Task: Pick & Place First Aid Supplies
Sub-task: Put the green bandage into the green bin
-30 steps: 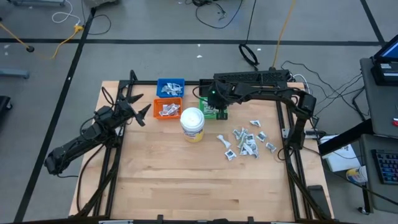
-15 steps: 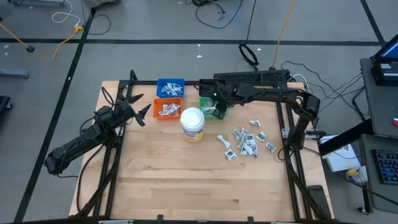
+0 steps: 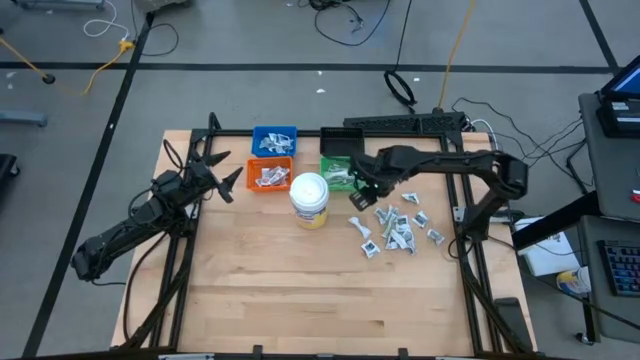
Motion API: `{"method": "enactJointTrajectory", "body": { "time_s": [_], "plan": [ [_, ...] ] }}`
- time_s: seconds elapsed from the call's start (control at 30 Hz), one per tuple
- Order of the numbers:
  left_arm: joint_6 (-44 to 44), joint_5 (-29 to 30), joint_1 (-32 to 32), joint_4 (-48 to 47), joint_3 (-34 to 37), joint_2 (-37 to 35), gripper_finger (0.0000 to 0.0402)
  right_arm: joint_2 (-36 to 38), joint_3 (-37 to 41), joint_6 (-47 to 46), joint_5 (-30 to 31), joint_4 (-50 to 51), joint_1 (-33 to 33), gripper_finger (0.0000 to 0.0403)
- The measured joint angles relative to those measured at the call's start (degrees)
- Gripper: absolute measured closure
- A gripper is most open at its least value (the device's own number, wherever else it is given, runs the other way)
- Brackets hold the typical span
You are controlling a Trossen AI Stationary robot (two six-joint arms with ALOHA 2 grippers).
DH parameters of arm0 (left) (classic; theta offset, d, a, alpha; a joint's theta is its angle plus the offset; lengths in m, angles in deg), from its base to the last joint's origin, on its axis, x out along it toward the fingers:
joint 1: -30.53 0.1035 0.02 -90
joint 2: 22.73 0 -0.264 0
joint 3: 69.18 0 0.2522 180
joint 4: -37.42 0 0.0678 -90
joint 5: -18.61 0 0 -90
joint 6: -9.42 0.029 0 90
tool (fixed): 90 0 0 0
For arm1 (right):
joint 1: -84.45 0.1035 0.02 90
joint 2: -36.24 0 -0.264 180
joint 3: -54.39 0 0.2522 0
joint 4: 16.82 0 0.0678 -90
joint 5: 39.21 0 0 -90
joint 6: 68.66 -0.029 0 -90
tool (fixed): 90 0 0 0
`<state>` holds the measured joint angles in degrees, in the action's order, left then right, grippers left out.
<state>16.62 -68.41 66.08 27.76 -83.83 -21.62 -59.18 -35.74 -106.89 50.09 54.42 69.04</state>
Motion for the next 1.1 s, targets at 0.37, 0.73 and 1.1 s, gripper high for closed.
{"method": "enactJointTrajectory", "body": {
  "time_s": [0.37, 0.73, 1.1],
  "plan": [
    [0.0, 0.0, 0.0, 0.0, 0.0, 0.0, 0.0091, 7.3, 9.8, -13.9, -7.0, -0.1, 8.4, 0.0270],
    [0.0, 0.0, 0.0, 0.0, 0.0, 0.0, 0.0092, 11.6, 18.0, -22.3, -8.6, 0.0, 16.2, 0.0270],
    [0.0, 0.0, 0.0, 0.0, 0.0, 0.0, 0.0091, 12.2, 23.7, -24.6, -10.1, -0.9, 19.4, 0.0270]
  ]
}}
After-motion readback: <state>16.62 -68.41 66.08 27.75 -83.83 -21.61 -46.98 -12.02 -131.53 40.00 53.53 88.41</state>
